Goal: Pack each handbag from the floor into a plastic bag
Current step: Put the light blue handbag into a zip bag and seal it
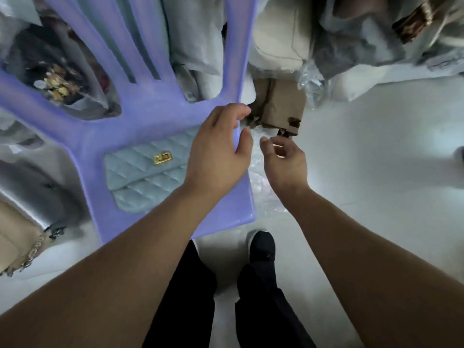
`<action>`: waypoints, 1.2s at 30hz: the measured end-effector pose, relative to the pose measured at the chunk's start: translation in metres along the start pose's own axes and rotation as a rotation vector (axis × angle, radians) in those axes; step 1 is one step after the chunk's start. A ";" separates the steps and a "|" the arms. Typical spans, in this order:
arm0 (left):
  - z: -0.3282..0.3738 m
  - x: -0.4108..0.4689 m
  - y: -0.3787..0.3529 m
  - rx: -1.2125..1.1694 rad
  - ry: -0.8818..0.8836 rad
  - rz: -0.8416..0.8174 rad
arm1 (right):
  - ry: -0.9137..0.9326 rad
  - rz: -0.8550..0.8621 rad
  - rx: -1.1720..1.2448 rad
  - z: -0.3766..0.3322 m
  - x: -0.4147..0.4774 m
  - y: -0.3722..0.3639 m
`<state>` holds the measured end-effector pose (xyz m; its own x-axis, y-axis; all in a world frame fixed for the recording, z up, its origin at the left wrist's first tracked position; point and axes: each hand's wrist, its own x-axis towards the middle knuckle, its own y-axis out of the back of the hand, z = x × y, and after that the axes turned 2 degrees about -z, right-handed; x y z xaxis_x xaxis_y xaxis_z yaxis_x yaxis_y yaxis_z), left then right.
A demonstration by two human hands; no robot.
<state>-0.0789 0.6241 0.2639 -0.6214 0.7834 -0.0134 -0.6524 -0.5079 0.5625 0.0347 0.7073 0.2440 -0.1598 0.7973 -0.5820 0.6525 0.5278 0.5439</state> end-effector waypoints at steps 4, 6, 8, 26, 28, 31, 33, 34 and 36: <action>0.029 -0.021 -0.073 -0.115 0.047 -0.131 | -0.064 -0.032 0.019 0.055 0.022 0.029; 0.033 -0.040 -0.114 -0.112 0.087 -0.202 | -0.151 -0.065 0.063 0.091 0.036 0.038; 0.031 -0.064 -0.159 -0.127 0.255 -0.295 | -0.250 -0.092 0.097 0.131 0.052 0.045; -0.167 -0.086 -0.357 -0.016 0.986 -0.111 | -0.112 -0.341 -0.415 0.300 0.200 -0.055; -0.167 -0.085 -0.364 -0.032 1.005 -0.129 | -0.130 -0.368 -0.411 0.301 0.202 -0.057; -0.167 -0.084 -0.368 -0.112 1.071 -0.145 | -0.131 -0.349 -0.348 0.304 0.202 -0.056; -0.163 -0.087 -0.364 -0.152 1.091 -0.163 | -0.140 -0.301 -0.271 0.303 0.199 -0.053; -0.159 -0.087 -0.361 -0.170 1.094 -0.156 | -0.160 -0.271 -0.227 0.301 0.196 -0.049; -0.148 -0.088 -0.354 -0.225 1.131 -0.133 | -0.206 -0.211 -0.136 0.292 0.191 -0.040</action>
<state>0.1422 0.6821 -0.0568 -0.5010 0.1255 -0.8563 -0.7333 -0.5871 0.3430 0.1948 0.7527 -0.0654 -0.1186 0.5975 -0.7930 0.5141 0.7203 0.4658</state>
